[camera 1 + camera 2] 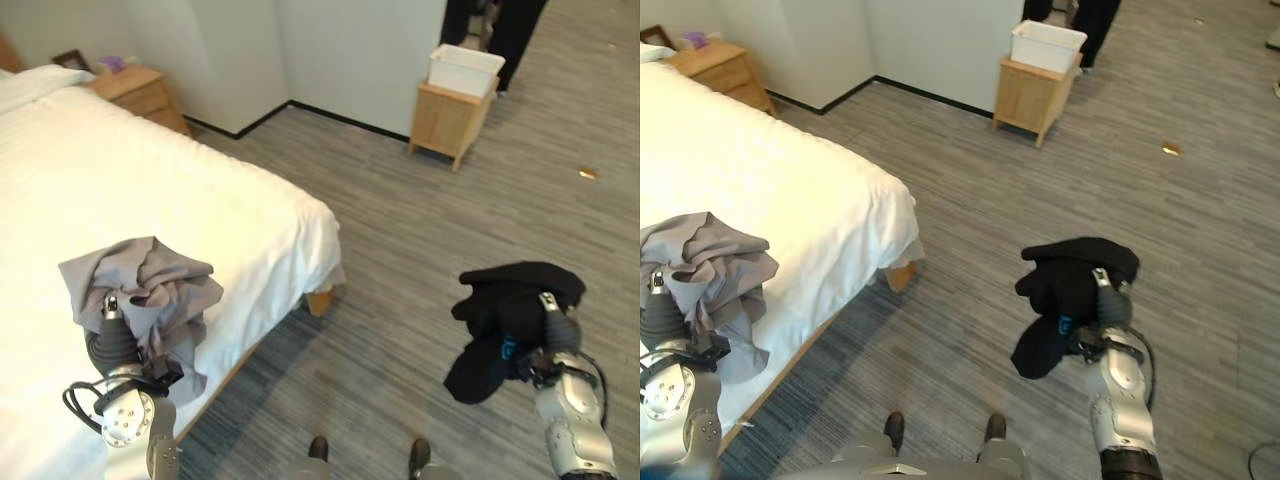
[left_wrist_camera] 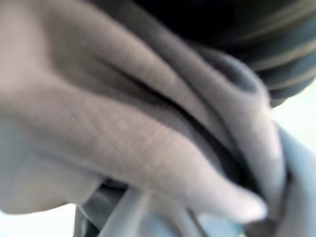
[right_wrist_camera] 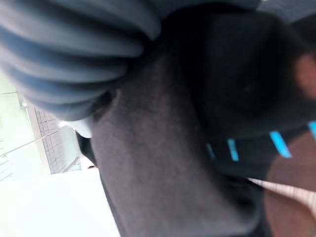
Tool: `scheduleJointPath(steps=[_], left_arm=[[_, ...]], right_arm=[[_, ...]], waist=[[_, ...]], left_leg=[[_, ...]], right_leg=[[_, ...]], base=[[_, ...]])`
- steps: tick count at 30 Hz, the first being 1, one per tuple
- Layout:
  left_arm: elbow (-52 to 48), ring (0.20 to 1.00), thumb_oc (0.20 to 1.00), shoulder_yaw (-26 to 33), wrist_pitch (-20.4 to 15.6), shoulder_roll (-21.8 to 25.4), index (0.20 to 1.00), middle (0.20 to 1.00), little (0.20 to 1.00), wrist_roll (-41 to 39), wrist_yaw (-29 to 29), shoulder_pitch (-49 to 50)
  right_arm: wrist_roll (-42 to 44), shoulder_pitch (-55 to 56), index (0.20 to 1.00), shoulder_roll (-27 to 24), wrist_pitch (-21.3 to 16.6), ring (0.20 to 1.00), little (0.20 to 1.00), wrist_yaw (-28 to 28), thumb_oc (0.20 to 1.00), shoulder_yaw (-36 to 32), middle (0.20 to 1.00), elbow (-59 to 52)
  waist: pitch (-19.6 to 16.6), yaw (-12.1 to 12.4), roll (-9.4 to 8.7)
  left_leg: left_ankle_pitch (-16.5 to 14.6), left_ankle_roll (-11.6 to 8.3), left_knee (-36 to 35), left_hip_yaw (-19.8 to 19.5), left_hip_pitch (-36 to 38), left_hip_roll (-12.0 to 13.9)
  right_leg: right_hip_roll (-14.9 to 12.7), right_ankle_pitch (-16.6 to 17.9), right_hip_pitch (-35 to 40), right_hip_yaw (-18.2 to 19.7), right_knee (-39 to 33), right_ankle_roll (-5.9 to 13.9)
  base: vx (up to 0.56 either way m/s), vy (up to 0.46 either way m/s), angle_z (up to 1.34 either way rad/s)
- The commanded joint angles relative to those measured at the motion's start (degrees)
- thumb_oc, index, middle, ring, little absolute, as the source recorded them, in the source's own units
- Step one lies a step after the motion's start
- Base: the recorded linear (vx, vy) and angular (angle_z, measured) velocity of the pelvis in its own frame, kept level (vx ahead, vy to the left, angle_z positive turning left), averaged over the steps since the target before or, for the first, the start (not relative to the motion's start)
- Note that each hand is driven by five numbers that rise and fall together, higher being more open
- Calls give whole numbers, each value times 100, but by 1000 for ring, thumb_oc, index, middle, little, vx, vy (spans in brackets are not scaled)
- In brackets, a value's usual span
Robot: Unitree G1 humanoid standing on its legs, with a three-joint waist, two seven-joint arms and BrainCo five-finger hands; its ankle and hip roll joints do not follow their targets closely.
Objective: Pick up bed clothes into laundry basket.
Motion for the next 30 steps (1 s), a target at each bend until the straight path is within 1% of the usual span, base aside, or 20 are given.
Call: scheduleJointPath(steps=[1, 5, 7, 9, 10, 11, 12, 13, 14, 15, 17, 19, 20, 21, 22, 23, 24, 26, 29, 30], left_arm=[[-353, 200, 200, -37, -575, 304, 200, 200, 200, -41, -132, -505], [-208, 200, 200, -289, -535, 297, 200, 200, 200, 12, -183, -706], [-200, 200, 200, -372, -522, 265, 200, 200, 200, -26, -325, -729], [-198, 200, 200, -371, -524, 263, 200, 200, 200, -28, -326, -728], [-91, 200, 200, -530, -511, 183, 200, 200, 200, -243, -395, -792], [-89, 200, 200, -528, -513, 185, 200, 200, 200, -245, -397, -799], [-70, 200, 200, -619, -511, 90, 200, 200, 200, -453, -390, -828], [-66, 200, 200, -619, -513, 95, 200, 200, 200, -458, -393, -838], [-67, 200, 200, -668, -459, 78, 200, 200, 200, -503, -468, -830], [-149, 200, 200, -891, -364, 37, 200, 200, 200, -530, -648, -819], [-148, 200, 200, -1127, -283, -89, 200, 200, 200, -651, -696, -935], [-154, 200, 200, -1209, -280, -106, 200, 200, 200, -724, -793, -950], [-183, 200, 200, -1377, -233, -88, 200, 200, 200, -656, -917, -912], [-183, 200, 200, -1379, -234, -87, 200, 200, 200, -656, -917, -911], [-160, 200, 200, -1521, -199, -120, 200, 200, 200, -578, -1010, -810], [-161, 200, 200, -1522, -200, -119, 200, 200, 200, -577, -1010, -808], [-116, 200, 200, -1566, -195, -139, 200, 200, 200, -546, -1031, -742], [-129, 200, 200, -1507, -175, -125, 200, 200, 200, -464, -1001, -671], [-192, 200, 200, -1445, -147, -110, 200, 200, 200, -460, -1035, -530], [-219, 200, 200, -1464, -118, -53, 200, 200, 200, -349, -1044, -543]], right_arm=[[33, -351, 200, -349, -448, 200, 200, -69, 200, -233, 200, -603], [-50, -269, 200, -324, -481, 200, 200, -128, 200, -300, 200, -635], [17, -242, 200, -355, -501, 200, 200, -98, 200, -344, 200, -594], [20, -245, 200, -360, -506, 200, 200, -97, 200, -342, 200, -587], [78, -326, 200, -521, -520, 200, 200, -108, 200, -231, 200, -548], [81, -333, 200, -521, -520, 200, 200, -108, 200, -233, 200, -546], [217, -367, 200, -533, -588, 200, 200, -95, 200, -156, 200, -553], [223, -378, 200, -533, -594, 200, 200, -91, 200, -161, 200, -545], [293, -365, 200, -570, -580, 200, 200, -75, 200, -165, 200, -544], [330, -321, 200, -646, -558, 200, 200, -141, 200, -241, 200, -441], [358, -303, 200, -661, -502, 200, 200, -157, 200, -278, 200, -487], [415, -306, 200, -669, -502, 200, 200, -121, 200, -316, 200, -453], [413, -322, 200, -671, -560, 200, 200, -149, 200, -350, 200, -375], [413, -320, 200, -670, -561, 200, 200, -149, 200, -351, 200, -375], [311, -317, 200, -681, -590, 200, 200, -141, 200, -279, 200, -347], [311, -314, 200, -680, -591, 200, 200, -141, 200, -279, 200, -347], [217, -364, 200, -696, -547, 200, 200, -91, 200, -167, 200, -292], [113, -433, 200, -656, -476, 200, 200, -26, 200, -43, 200, -300], [19, -440, 200, -577, -390, 200, 200, 86, 200, 50, 200, -369], [-122, -392, 200, -474, -333, 200, 200, 138, 200, 160, 200, -425]], waist=[[39, -261, 212], [21, -452, 152], [-88, -516, 132], [-92, -524, 145], [9, -526, 205], [-2, -546, 189], [53, -497, 110], [48, -523, 98], [133, -477, -4], [382, -210, -149], [365, -130, -111], [330, -78, -163], [235, 36, -107], [241, 47, -121], [113, 221, 24], [133, 230, 6], [-5, 351, 52], [-139, 400, 50], [-354, 448, -9], [-419, 503, -198]], left_leg=[[-636, 338, 110, 14, 389, -220], [-865, 137, 29, -42, 788, 39], [-958, 22, 344, -33, 897, 237], [-984, 8, 386, -42, 874, 257], [-29, -175, 2311, -115, 359, 601], [-16, -175, 2356, -141, 292, 583], [369, -149, 3296, -183, 29, 626], [382, -149, 3350, -220, -43, 612], [456, -140, 4245, -132, -336, 638], [200, -70, 5348, -333, -1273, 122], [-50, 28, 4864, -351, -1801, -214], [11, 31, 4689, -304, -2046, -238], [193, 12, 3516, -264, -2250, -195], [207, 14, 3484, -247, -2224, -204], [571, -26, 1578, -427, -2134, -225], [610, -25, 1503, -411, -2073, -239], [925, -139, 404, -382, -2039, -204], [1126, -170, 212, -169, -2015, -183], [1019, 1, 397, 109, -1786, -201], [717, 349, 659, 209, -1609, -436]], right_leg=[[334, 116, -210, -228, 24, 21], [335, 323, -421, -227, -339, 128], [367, 239, -314, -335, -186, 33], [381, 226, -319, -346, -173, 22], [573, -159, -86, -375, 127, -326], [553, -131, -113, -390, 113, -335], [647, -245, 125, -421, 98, -506], [633, -214, 108, -448, 78, -515], [663, -300, 311, -418, 31, -625], [740, -468, 727, -264, -126, -778], [870, -536, 1095, -88, -365, -739], [835, -560, 1258, -83, -471, -708], [919, -729, 1465, -12, -578, -688], [903, -728, 1473, -3, -580, -686], [1045, -946, 1763, 91, -679, -610], [1024, -948, 1786, 97, -682, -608], [1040, -1149, 2205, 174, -731, -523], [1028, -1288, 2469, 264, -675, -496], [811, -1444, 2606, 228, -417, -341], [305, -667, 2242, 159, 922, -5]], base=[[327, -157, -37], [340, -186, -12], [485, -311, 1], [269, -241, 7], [294, -319, -11], [472, -508, -10], [139, -195, -9], [285, -348, -14], [331, -339, -30], [484, -367, -18], [502, -208, -31], [414, -96, -56], [377, -32, -23], [839, -10, -35], [475, 18, -48], [926, 11, -46], [700, -3, -25], [789, 45, -24], [532, 112, -57], [536, 192, -56]])
